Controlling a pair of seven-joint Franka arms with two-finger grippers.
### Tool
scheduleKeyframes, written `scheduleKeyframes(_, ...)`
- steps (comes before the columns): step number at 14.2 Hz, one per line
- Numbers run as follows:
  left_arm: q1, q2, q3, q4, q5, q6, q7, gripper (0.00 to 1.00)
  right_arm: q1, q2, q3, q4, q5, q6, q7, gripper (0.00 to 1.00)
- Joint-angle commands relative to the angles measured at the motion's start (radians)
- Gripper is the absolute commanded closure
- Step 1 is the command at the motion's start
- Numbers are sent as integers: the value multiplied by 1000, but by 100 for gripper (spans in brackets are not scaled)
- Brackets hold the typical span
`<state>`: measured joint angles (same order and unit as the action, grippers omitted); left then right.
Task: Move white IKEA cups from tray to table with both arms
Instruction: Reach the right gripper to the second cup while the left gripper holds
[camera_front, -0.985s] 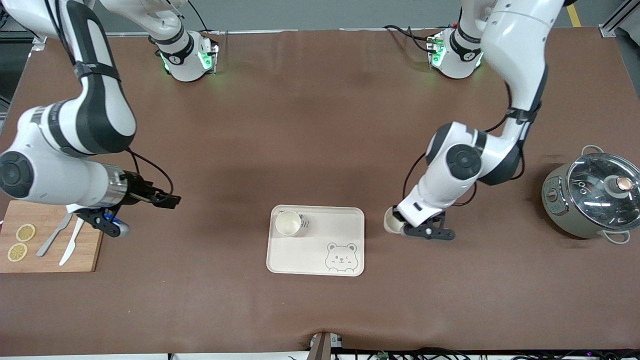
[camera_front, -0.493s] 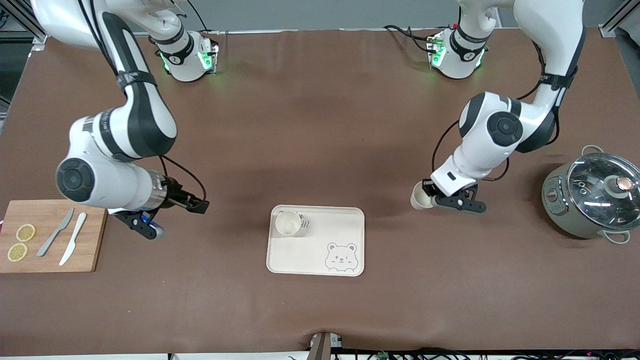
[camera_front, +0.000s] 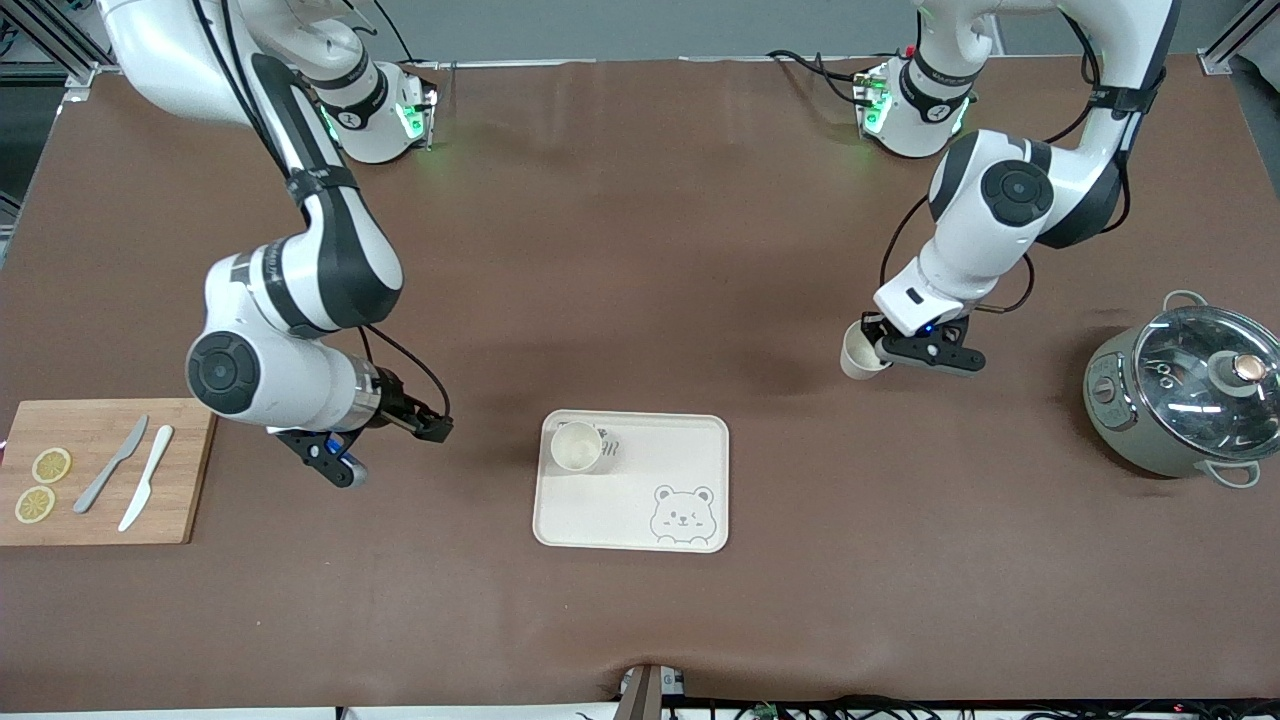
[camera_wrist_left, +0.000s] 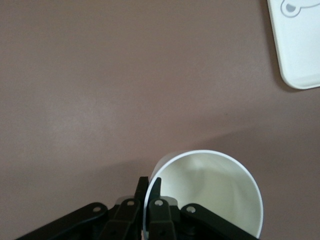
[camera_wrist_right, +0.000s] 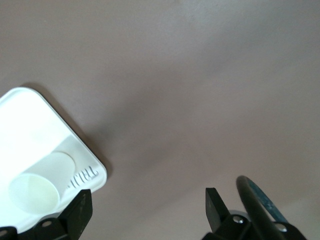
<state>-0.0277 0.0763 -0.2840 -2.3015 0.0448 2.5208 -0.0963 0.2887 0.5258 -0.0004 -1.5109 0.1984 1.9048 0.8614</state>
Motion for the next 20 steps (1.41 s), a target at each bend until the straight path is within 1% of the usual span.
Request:
scheduleKeyframes(1,49,-62,-18,-122,0,93,49,100,38,33,-6,20,21,51,100,0)
scheduleKeyframes(3,66,-55,-17,-177,0,179,79,100,62,52,-6,23,23,97,151,0)
scheduleKeyframes(6,81,-24,-18,-217,0,268,101,100,99,86,-6,24,23,180,263,0)
scheduleKeyframes(9,92,19,-18,-246,0,340,112,100,139,121,-6,27,21,210,365,0)
scheduleKeyframes(12,112,37,-20,-263,1,358,121,100,176,146,-6,35,23,227,421,0)
scheduleKeyframes(15,114,52,-20,-265,0,360,124,100,210,148,-4,35,46,267,464,0)
scheduleKeyframes(17,114,57,-20,-265,0,360,124,100,211,148,-6,35,46,267,470,0)
scheduleKeyframes(20,115,72,-20,-265,0,360,125,100,231,171,-6,38,44,318,475,0)
